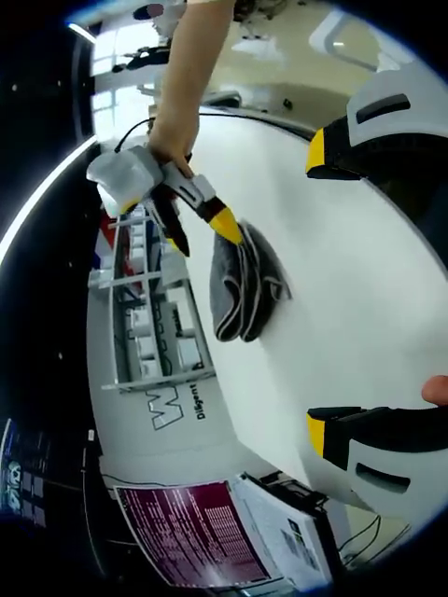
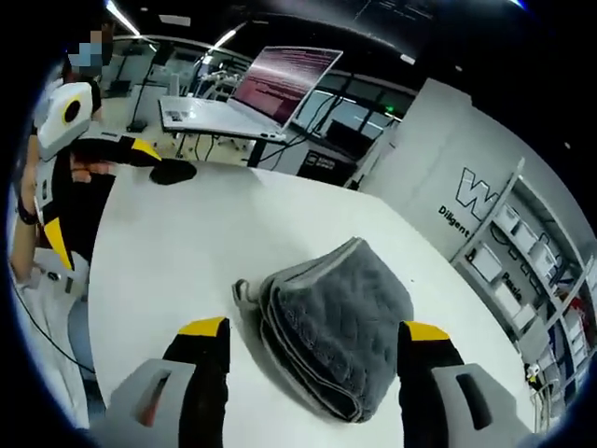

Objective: Open the folded towel by lifting each exposed corner and separating the folded layers until the towel lies flat within the target outline without major curled edges

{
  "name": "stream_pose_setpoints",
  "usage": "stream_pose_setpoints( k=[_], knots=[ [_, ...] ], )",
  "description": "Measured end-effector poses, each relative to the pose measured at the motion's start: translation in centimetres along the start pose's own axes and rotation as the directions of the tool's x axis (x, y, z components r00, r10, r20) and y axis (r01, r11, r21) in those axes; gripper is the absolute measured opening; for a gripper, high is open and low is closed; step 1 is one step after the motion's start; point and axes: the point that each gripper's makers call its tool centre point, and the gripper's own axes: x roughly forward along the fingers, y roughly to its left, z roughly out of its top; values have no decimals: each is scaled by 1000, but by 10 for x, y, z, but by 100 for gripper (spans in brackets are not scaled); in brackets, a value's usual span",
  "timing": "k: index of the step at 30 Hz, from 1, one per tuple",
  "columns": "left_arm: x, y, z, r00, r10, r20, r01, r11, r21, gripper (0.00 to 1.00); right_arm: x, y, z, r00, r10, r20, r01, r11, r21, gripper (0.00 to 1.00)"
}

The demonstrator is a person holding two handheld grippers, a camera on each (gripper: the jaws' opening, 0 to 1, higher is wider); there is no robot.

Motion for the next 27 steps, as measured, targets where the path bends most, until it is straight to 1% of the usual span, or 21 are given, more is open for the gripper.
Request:
stream_pose_setpoints(
  k=[4, 12, 15, 19, 27],
  knots=[
    [-1, 1, -1, 1000, 0, -1, 0, 1000, -2, 100, 13, 1, 0, 1000, 12, -15, -12, 1000, -4, 66],
    [-1, 0, -1, 1000, -5, -1, 5, 1000, 2, 100, 35, 9, -11, 996, 36, -77, -38, 999, -23, 60],
    [-1, 0, -1, 1000, -5, 0, 5, 1000, 1, 100, 38, 15, -11, 996, 55, -65, -58, 997, -41, 50],
    [-2, -1, -1, 1000, -6, 0, 6, 1000, 2, 100, 39, 20, -11, 997, 69, -42, -71, 997, -38, 37],
    [-1, -6, -2, 1000, -9, 0, 9, 1000, 3, 100, 42, 22, -18, 996, 73, -42, -74, 996, -42, 22]
  ],
)
